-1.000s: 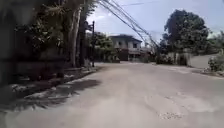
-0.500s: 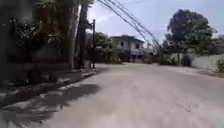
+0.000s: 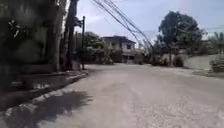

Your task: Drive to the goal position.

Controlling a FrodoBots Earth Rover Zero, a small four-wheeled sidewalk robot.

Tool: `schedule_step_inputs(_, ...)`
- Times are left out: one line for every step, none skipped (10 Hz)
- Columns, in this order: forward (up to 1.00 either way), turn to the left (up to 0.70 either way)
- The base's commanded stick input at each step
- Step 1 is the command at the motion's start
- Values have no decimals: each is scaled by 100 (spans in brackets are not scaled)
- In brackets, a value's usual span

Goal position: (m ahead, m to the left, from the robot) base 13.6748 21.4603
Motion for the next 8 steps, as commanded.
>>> schedule_step_inputs(100,0)
schedule_step_inputs(100,0)
schedule_step_inputs(100,0)
schedule_step_inputs(100,0)
schedule_step_inputs(100,0)
schedule_step_inputs(100,0)
schedule_step_inputs(100,0)
schedule_step_inputs(100,0)
